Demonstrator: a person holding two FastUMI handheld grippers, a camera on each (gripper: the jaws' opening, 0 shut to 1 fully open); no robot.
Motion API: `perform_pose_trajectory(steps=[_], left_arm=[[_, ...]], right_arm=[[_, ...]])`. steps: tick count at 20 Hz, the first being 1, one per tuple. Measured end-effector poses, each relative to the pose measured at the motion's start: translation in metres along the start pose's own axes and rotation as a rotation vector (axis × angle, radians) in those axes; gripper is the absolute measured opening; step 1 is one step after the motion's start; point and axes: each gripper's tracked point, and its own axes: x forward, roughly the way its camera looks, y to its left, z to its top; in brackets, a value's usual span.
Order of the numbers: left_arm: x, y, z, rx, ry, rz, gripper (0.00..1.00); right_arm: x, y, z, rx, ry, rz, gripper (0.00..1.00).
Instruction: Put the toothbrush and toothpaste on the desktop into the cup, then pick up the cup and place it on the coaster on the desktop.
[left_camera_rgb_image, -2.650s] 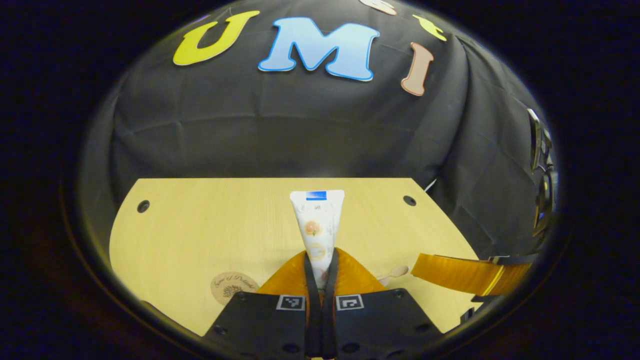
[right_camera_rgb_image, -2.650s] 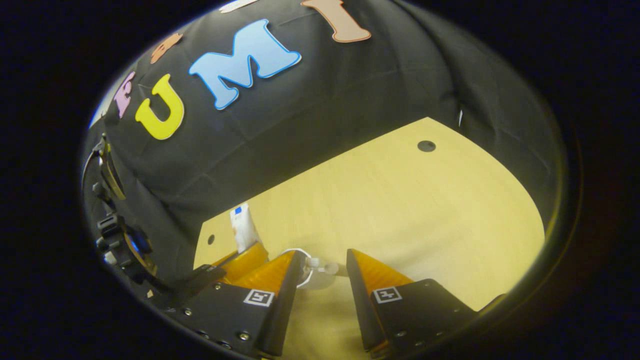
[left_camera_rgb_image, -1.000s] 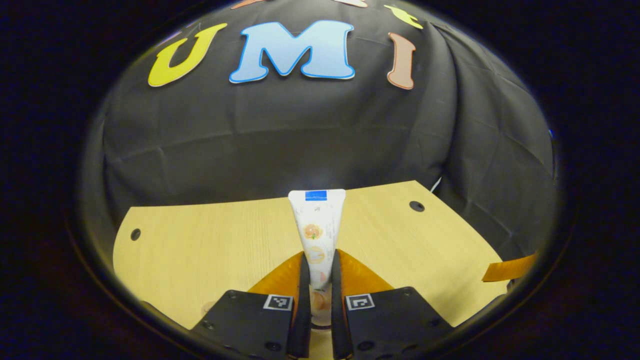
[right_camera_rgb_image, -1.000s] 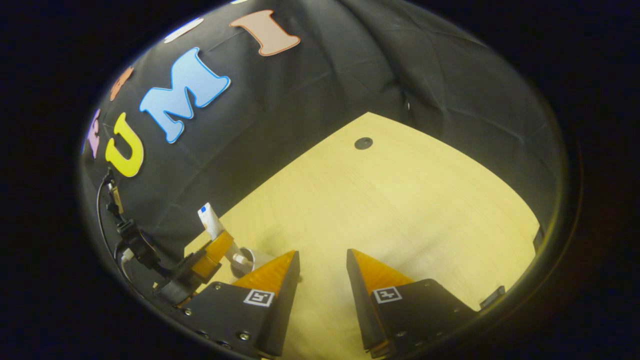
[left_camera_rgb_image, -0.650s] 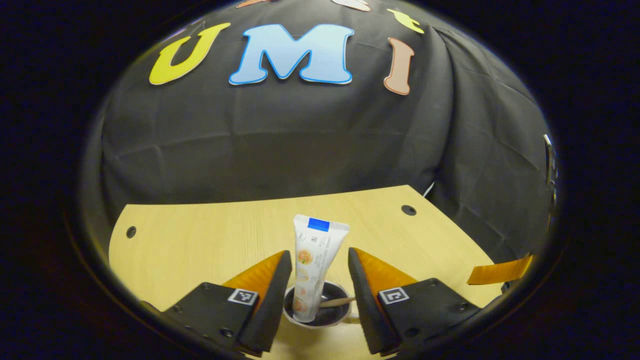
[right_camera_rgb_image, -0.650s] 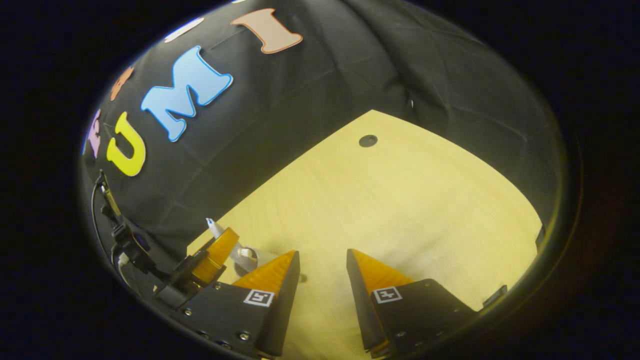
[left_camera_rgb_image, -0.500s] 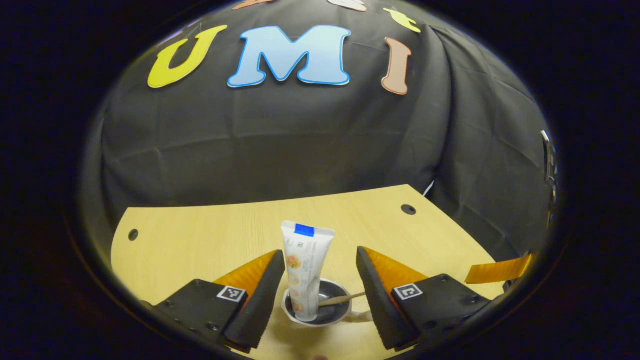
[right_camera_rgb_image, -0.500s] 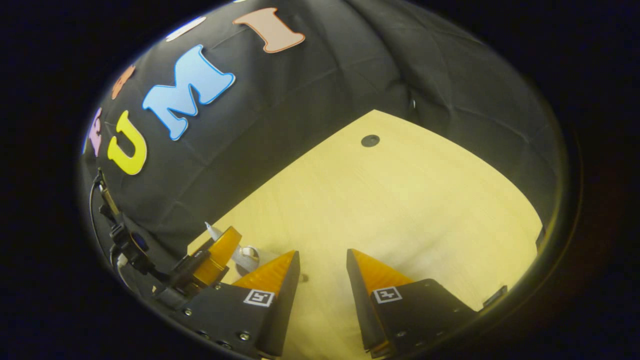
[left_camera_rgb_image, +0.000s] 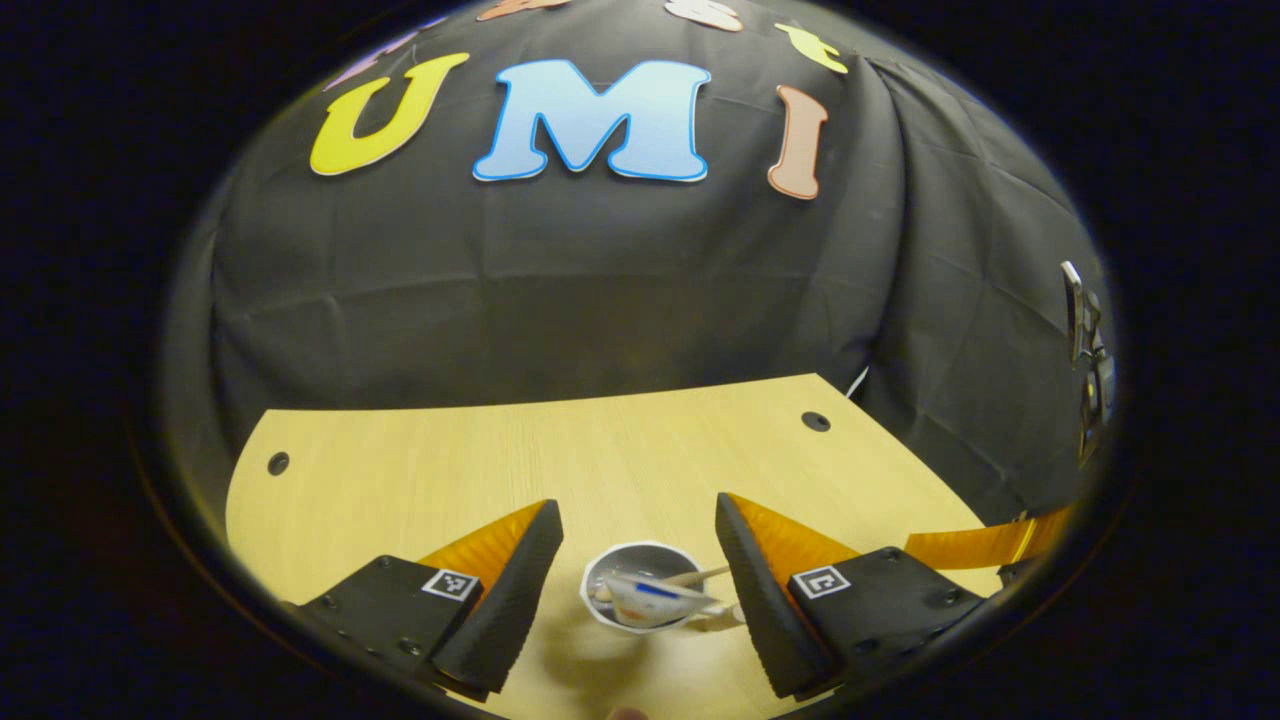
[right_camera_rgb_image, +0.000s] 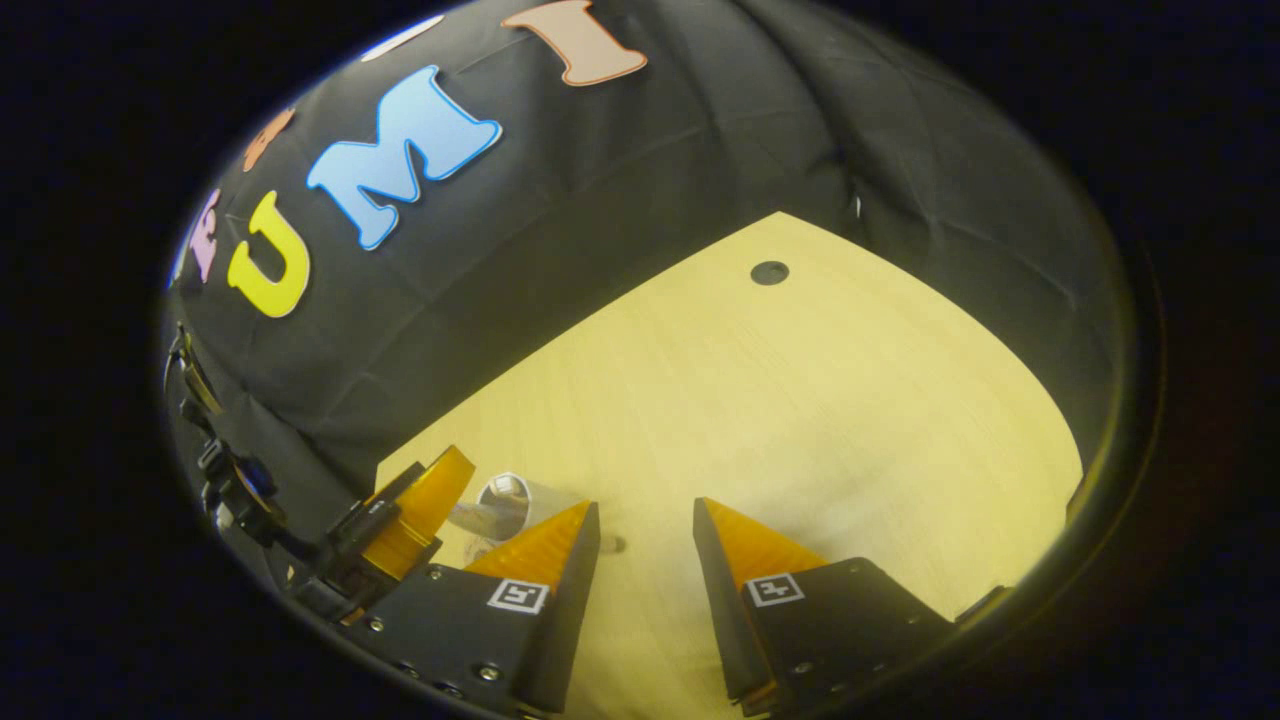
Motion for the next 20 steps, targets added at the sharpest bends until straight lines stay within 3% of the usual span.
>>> perform_pose_trajectory(steps=[1, 3, 5, 7, 12, 14, 16, 17, 18, 20], left_arm=[[-0.004, 0.002, 0.001, -0.001, -0.004, 0.005, 1.00], [-0.012, 0.006, 0.002, -0.007, -0.011, 0.014, 1.00], [-0.017, 0.012, 0.003, -0.009, -0.016, 0.027, 1.00], [-0.024, 0.018, 0.005, -0.014, -0.021, 0.038, 0.98], [-0.040, 0.033, 0.005, -0.023, -0.029, 0.073, 0.94], [-0.046, 0.040, 0.006, -0.029, -0.032, 0.090, 0.97], [-0.054, 0.047, 0.006, -0.037, -0.036, 0.105, 0.97], [-0.058, 0.050, 0.005, -0.043, -0.037, 0.111, 0.98], [-0.062, 0.053, 0.004, -0.049, -0.034, 0.118, 0.98], [-0.068, 0.061, 0.001, -0.060, -0.029, 0.136, 0.98]], right_arm=[[0.001, 0.002, -0.002, -0.015, 0.010, 0.005, 0.53], [0.005, 0.009, -0.005, -0.046, 0.027, 0.021, 0.57], [0.007, 0.016, -0.010, -0.080, 0.048, 0.037, 0.53], [0.012, 0.022, -0.014, -0.119, 0.070, 0.051, 0.57], [0.021, 0.041, -0.024, -0.215, 0.128, 0.089, 0.57], [0.025, 0.047, -0.029, -0.260, 0.151, 0.102, 0.57], [0.031, 0.051, -0.033, -0.313, 0.173, 0.113, 0.52], [0.034, 0.052, -0.035, -0.344, 0.183, 0.113, 0.62], [0.036, 0.054, -0.037, -0.376, 0.193, 0.113, 0.52], [0.039, 0.058, -0.042, -0.430, 0.220, 0.121, 0.57]])
